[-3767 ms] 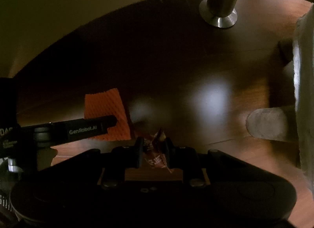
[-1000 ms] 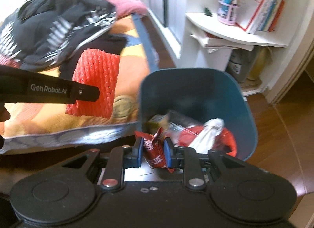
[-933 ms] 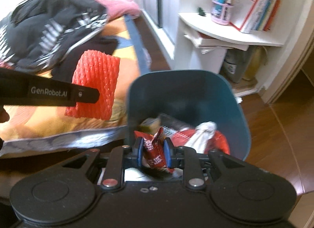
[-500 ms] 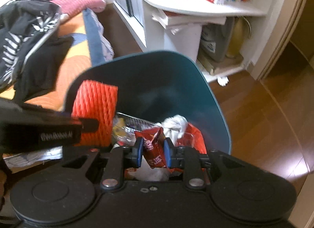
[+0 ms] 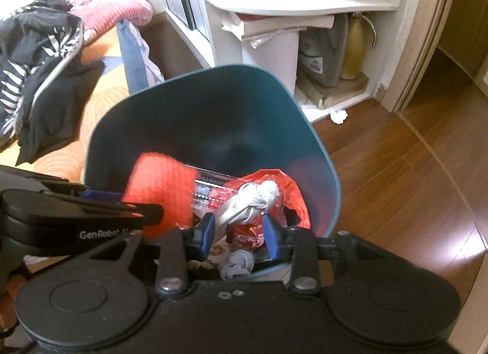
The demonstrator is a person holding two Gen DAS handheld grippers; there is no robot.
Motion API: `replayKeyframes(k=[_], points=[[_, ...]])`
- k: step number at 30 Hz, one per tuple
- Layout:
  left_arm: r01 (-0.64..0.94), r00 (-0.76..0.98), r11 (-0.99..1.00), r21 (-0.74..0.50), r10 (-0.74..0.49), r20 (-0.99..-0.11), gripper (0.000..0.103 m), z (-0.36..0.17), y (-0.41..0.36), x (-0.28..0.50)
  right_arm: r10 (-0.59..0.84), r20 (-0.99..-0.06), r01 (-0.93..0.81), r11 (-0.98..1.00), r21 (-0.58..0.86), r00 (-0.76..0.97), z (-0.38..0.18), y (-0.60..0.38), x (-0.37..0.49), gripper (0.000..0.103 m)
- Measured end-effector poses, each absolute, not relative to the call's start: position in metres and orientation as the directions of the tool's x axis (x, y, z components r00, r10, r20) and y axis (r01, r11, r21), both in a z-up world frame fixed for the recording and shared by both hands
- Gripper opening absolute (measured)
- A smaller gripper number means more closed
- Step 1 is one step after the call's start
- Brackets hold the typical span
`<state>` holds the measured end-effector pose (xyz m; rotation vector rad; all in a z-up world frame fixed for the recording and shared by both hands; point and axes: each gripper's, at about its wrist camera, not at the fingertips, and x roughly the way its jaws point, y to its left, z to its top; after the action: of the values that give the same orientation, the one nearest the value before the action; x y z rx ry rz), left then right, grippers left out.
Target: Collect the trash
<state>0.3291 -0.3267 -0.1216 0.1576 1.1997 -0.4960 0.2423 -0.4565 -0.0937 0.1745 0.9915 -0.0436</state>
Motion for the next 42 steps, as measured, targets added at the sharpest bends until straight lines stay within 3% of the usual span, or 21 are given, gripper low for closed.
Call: replayKeyframes(k=[1,4,17,29,34,42], points=[[0.449,0.280,0.882,-0.144,-0.292,-0.915,0.054,-0.118,-0.325,0.326,0.044,-0.830,0.113,0.985,0.128,0.556,-0.090,-0.456,0.238,0.037],[0.449,0.309,0.880,-0.153,-0.314,-0.898,0.066,-0.105,-0.319,0.314,0.045,-0.814,0.109,0.985,0.132,0.579,-0.078,-0.454,0.223,0.040],[0.478,0.430,0.864,-0.157,-0.386,-0.816,0.067,-0.028,-0.278,0.244,0.085,-0.688,0.056,0.982,0.180,0.721,-0.009,-0.427,0.149,0.053],[0.472,0.599,0.862,-0.184,-0.467,-0.651,0.083,0.042,-0.217,0.170,0.045,-0.534,0.034,0.990,0.138,0.844,0.039,-0.398,0.073,0.055],[0.443,0.680,0.874,-0.198,-0.472,-0.561,0.099,0.061,-0.189,0.145,0.034,-0.451,0.019,0.994,0.111,0.892,0.049,-0.387,0.046,0.055],[0.423,0.743,0.889,-0.175,-0.451,-0.495,0.101,0.071,-0.167,0.110,0.014,-0.376,0.026,0.994,0.102,0.927,0.048,-0.373,0.017,0.055]])
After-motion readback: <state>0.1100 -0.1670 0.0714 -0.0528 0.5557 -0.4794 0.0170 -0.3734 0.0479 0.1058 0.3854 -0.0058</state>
